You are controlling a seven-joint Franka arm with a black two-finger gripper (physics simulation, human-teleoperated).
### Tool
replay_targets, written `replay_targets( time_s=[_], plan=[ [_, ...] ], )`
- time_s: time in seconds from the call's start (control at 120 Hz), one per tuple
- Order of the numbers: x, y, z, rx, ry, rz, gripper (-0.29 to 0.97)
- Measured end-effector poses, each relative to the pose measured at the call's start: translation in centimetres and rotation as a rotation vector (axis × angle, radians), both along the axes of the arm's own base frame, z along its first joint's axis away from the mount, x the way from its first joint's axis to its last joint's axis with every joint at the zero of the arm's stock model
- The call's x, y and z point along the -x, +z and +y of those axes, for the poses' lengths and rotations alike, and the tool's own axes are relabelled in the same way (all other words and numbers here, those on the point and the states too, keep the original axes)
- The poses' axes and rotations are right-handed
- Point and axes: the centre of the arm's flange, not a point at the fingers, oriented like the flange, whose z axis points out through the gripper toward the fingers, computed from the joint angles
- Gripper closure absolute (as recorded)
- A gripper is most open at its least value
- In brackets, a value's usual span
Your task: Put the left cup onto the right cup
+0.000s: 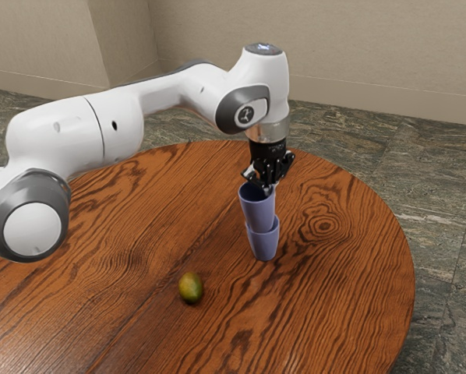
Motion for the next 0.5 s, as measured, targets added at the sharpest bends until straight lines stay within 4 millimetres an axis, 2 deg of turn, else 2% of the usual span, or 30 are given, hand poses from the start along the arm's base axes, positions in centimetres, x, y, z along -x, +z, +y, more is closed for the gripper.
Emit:
replay_targets(
  time_s=[0.383, 0.5],
  plan=[
    [-0.3, -0.7, 0.1, 0.002, 0.008, -0.004, 0.78],
    [-0.5, -1.2, 0.2, 0.005, 0.009, -0.004, 0.54]
  ],
)
